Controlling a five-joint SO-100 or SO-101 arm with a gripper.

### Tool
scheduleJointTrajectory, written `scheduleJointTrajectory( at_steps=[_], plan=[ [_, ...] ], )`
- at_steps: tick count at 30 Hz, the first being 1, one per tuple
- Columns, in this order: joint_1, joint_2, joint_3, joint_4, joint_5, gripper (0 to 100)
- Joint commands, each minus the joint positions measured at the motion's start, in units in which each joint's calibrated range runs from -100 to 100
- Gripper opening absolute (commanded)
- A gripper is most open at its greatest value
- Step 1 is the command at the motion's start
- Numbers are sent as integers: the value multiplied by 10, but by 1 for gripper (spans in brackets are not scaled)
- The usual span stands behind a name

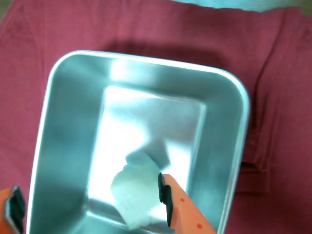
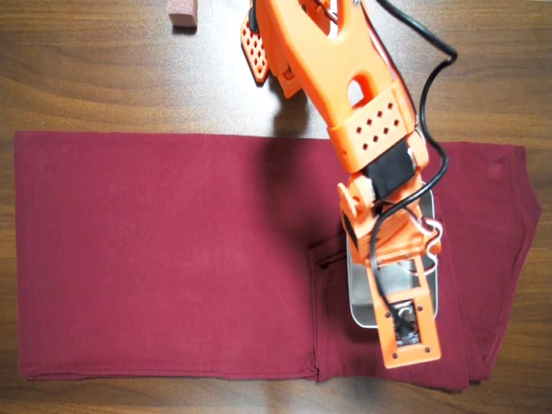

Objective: Grab the cube

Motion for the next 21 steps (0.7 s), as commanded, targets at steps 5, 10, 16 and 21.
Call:
scheduleJointTrajectory(
  at_steps=[5,10,16,21],
  plan=[
    [6,-21,-26,-4,-2,34],
    [8,-29,-26,6,-3,38],
    [7,-28,-26,2,-4,47],
    [8,-31,-31,-16,-20,0]
  ],
)
